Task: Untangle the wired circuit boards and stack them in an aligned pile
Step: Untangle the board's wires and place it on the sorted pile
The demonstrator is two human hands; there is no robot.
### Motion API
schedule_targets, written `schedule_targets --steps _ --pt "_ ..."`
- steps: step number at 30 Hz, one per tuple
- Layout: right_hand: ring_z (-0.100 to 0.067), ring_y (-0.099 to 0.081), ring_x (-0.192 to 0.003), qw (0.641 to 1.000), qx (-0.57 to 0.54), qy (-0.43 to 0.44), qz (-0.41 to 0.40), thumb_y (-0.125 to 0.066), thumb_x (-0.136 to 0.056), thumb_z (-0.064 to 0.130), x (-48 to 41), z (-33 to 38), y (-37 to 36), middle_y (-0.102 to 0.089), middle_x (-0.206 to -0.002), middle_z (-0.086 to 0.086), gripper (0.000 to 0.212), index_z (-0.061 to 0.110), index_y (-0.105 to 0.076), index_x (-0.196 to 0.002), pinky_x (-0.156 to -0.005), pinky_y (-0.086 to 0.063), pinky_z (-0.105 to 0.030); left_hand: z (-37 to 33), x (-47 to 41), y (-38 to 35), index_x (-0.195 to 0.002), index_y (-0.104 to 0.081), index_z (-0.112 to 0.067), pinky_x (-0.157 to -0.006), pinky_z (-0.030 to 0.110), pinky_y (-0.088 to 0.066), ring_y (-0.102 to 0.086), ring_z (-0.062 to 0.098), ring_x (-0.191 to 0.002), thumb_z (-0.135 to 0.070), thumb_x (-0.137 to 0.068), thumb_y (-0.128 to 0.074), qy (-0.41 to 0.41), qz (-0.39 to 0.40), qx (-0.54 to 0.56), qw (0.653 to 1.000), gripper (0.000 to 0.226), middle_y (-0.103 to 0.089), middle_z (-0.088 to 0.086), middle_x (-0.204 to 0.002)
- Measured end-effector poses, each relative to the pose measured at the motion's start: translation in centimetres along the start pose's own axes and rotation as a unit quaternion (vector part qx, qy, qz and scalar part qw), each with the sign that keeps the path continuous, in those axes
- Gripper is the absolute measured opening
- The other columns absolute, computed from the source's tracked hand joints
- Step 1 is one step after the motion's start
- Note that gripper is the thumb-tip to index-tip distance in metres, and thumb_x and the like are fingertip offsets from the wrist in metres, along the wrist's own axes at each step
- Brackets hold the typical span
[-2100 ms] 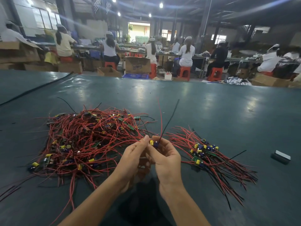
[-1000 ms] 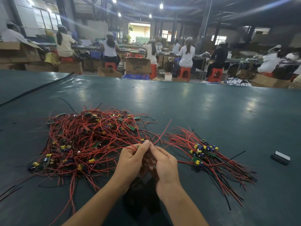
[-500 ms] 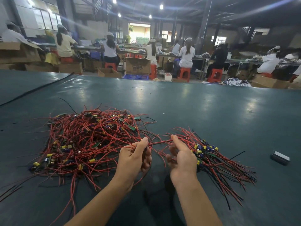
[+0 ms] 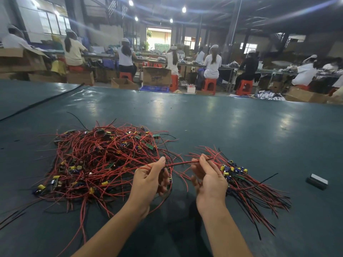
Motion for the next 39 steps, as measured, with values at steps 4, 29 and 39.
schedule_targets --steps 4,29,39 --pt "-0.007 -0.064 -0.048 1.0 -0.018 0.018 -0.018 -0.066 -0.091 0.008 0.0 0.3 0.3 -0.07 -0.059 0.003 0.014 0.02 -0.068 -0.085 -0.043 -0.044 -0.017 -0.1 0.0 0.0 -0.048 -0.059 -0.017 -0.036 0.019 -0.034 -0.044 0.015 -0.037 -0.034 -0.095 -0.056 -0.002 0.001 0.001 1.0 0.05 -0.054 0.011 -0.051" --pt "-0.007 -0.052 -0.051 0.995 0.055 -0.002 0.078 -0.081 -0.06 0.046 1.7 -2.0 -1.7 -0.071 -0.074 0.005 0.037 0.022 -0.076 -0.088 -0.049 -0.047 -0.024 0.8 0.1 -1.0 -0.064 -0.062 -0.008 -0.042 0.021 -0.042 -0.054 0.018 -0.045 -0.056 -0.075 -0.062 0.023 0.058 0.041 0.997 0.049 -0.059 0.015 -0.06" --pt "-0.01 -0.054 -0.044 0.997 0.058 -0.035 0.024 -0.074 -0.085 0.029 1.5 -2.2 -1.5 -0.057 -0.053 0.004 0.021 0.015 -0.08 -0.071 -0.047 -0.047 -0.022 0.5 0.1 -0.9 -0.052 -0.063 -0.015 -0.038 0.018 -0.037 -0.049 0.014 -0.037 -0.049 -0.086 -0.057 0.02 0.051 -0.005 0.998 0.048 -0.057 0.008 -0.049"
Point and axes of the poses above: each hand's wrist, its own x-axis away from the middle knuckle, its own y-axis out of the back of the hand, z = x × y, the point moved 5 cm from there along -x, towards the middle knuckle
